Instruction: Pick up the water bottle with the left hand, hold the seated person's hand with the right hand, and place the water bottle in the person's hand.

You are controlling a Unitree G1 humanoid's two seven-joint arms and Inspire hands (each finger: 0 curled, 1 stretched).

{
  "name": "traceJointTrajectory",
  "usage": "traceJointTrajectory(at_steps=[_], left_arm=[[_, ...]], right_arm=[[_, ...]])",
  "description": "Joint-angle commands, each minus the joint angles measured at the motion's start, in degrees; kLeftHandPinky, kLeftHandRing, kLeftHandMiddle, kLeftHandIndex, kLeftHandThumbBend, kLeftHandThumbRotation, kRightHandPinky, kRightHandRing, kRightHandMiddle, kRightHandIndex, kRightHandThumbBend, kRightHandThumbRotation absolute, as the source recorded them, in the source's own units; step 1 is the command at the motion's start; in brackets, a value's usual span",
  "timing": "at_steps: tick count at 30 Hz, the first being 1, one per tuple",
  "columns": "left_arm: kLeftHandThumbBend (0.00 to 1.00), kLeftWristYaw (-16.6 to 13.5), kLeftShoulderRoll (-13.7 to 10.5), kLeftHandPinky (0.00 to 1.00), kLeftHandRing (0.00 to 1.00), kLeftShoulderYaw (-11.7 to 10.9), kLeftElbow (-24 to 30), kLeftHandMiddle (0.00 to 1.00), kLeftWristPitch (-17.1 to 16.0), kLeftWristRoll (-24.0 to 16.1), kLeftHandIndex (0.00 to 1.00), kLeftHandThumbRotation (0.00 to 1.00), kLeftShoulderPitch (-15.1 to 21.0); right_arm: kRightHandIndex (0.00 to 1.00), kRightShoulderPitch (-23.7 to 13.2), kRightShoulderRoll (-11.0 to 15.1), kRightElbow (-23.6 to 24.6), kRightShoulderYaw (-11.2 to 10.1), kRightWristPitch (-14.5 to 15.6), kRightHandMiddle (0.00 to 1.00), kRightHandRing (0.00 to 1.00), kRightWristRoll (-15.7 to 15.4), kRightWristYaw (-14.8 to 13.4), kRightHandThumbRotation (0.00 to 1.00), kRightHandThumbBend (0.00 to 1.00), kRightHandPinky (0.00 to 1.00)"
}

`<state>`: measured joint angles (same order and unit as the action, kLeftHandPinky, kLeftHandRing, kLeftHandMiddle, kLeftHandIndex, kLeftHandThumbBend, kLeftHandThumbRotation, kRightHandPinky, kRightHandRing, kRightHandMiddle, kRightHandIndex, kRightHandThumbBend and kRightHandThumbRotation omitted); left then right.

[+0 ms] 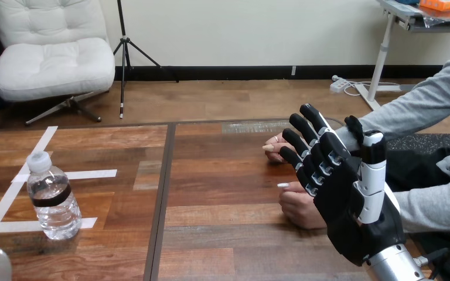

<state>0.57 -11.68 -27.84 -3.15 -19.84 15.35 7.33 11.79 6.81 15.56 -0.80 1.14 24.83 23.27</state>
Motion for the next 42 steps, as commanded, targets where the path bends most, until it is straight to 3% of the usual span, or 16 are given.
traceJointTrajectory(at_steps=[1,13,21,24,25,27,28,29,34,42], left_arm=[[0.79,-0.07,-2.32,1.00,0.99,-0.59,-2.35,0.95,-1.40,-0.09,0.89,0.94,3.60],[0.85,0.40,-2.70,1.00,1.00,-2.14,-7.42,0.97,-2.66,0.47,0.90,0.92,3.04],[0.88,1.79,-2.99,1.00,1.00,-2.29,-10.12,0.99,-2.62,1.12,0.93,0.84,2.14],[0.91,2.11,-2.92,1.00,1.00,-2.40,-10.65,1.00,-2.55,1.40,0.94,0.74,1.76],[0.95,2.10,-2.83,1.00,1.00,-2.44,-10.78,1.00,-2.65,1.41,0.95,0.61,1.68],[0.97,1.75,-2.79,1.00,1.00,-2.48,-11.32,1.00,-3.16,0.77,0.95,0.53,1.51],[1.00,1.74,-3.21,1.00,1.00,-2.21,-12.36,1.00,-3.96,-0.49,0.95,0.24,0.99],[1.00,1.75,-3.52,1.00,1.00,-2.01,-13.11,1.00,-4.54,-1.40,0.97,0.15,0.61],[1.00,1.87,-4.61,1.00,1.00,-1.34,-14.38,1.00,-5.27,-4.09,0.99,0.05,-0.24],[1.00,2.60,-5.66,1.00,1.00,-0.47,-14.39,1.00,-5.37,-6.60,1.00,0.01,-1.09]], right_arm=[[1.00,-2.47,0.04,1.07,-0.67,-0.94,1.00,1.00,0.57,0.56,1.00,0.89,1.00],[1.00,-2.30,0.02,1.48,-0.60,-0.70,1.00,1.00,0.52,0.37,1.00,0.88,1.00],[1.00,-2.29,0.07,1.59,-0.60,-0.68,1.00,1.00,0.48,0.36,1.00,0.88,1.00],[1.00,-2.27,0.09,1.69,-0.60,-0.52,1.00,1.00,0.58,0.33,1.00,0.89,1.00],[1.00,-2.26,0.11,1.71,-0.61,-0.50,1.00,1.00,0.61,0.36,1.00,0.89,1.00],[1.00,-2.24,0.15,1.73,-0.63,-0.51,1.00,1.00,0.60,0.39,1.00,0.89,1.00],[1.00,-2.22,0.19,1.72,-0.68,-0.50,1.00,1.00,0.64,0.42,1.00,0.88,1.00],[1.00,-2.21,0.22,1.70,-0.71,-0.49,1.00,1.00,0.66,0.43,1.00,0.88,1.00],[1.00,-2.23,0.23,1.58,-0.78,-0.50,1.00,1.00,0.73,0.47,1.00,0.87,1.00],[1.00,-2.19,0.11,1.65,-0.68,-0.54,1.00,1.00,0.61,0.35,1.00,0.87,1.00]])
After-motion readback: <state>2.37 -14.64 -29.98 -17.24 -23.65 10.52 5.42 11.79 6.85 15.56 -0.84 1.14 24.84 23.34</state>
